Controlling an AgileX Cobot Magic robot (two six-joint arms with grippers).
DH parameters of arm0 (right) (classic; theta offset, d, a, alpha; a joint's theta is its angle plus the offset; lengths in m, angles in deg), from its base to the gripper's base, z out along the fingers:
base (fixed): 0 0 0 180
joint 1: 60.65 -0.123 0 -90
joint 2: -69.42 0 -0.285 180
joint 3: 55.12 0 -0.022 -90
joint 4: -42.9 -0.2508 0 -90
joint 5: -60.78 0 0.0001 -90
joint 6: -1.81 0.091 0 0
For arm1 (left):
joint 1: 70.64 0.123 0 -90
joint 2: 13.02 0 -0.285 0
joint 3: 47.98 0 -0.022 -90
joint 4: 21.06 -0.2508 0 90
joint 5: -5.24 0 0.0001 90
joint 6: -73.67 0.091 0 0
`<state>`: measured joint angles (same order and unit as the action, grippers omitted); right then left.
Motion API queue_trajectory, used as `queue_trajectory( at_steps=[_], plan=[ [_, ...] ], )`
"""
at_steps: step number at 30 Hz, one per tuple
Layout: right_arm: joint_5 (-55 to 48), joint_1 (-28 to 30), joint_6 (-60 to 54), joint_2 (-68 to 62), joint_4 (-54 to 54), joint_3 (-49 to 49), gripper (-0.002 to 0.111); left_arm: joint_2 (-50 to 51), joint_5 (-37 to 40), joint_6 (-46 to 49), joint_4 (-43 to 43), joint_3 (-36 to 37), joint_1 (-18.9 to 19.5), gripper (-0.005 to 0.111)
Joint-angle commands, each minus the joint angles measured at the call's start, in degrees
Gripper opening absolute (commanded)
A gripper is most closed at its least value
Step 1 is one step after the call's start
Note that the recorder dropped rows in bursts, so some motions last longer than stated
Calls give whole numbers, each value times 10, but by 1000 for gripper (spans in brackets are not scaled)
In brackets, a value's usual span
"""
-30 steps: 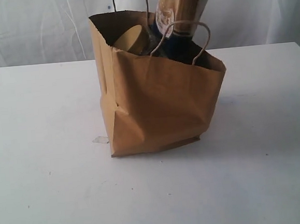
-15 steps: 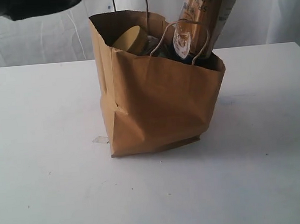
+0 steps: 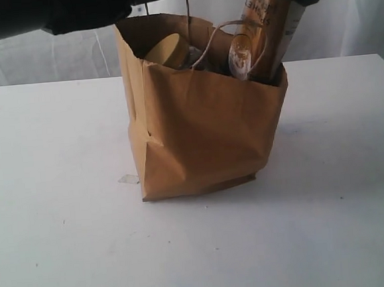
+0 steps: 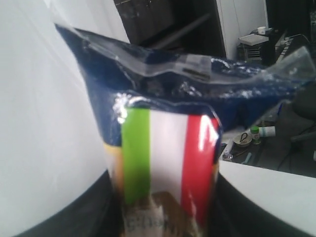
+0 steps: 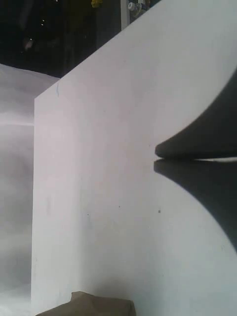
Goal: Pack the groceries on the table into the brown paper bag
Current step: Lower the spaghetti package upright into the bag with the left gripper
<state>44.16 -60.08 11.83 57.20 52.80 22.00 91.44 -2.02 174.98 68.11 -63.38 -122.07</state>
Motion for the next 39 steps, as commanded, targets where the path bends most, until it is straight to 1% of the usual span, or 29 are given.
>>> queue_trajectory(
  at_steps=[1,5,8,9,11,16,19,27,28,30,32,36,37,39],
  plan=[
    [1,-2,2,3,2,1,0,16,-58,7,3,-7,-1,0],
    [1,-2,2,3,2,1,0,23,-89,-6,25,-7,-1,0],
    [1,-2,2,3,2,1,0,23,-143,-54,20,-7,-1,0],
    [1,-2,2,3,2,1,0,23,-172,-56,20,-7,0,0],
    [1,-2,2,3,2,1,0,23,-199,-56,25,-7,5,0],
    [1,-2,2,3,2,1,0,26,-200,-32,108,-7,23,0],
    [1,-2,2,3,2,1,0,28,-201,2,108,4,28,0],
    [1,-2,2,3,2,1,0,28,-205,15,108,24,28,1],
    [1,-2,2,3,2,1,0,28,-206,15,108,24,28,2],
    [1,-2,2,3,2,1,0,28,-208,15,108,24,28,9],
    [1,-2,2,3,2,1,0,28,-215,15,108,24,28,18],
    [1,-2,2,3,2,1,0,28,-234,15,108,24,28,41],
    [1,-2,2,3,2,1,0,28,-239,15,108,25,28,45],
    [1,-2,2,3,2,1,0,28,-247,15,108,29,28,49]
  ],
)
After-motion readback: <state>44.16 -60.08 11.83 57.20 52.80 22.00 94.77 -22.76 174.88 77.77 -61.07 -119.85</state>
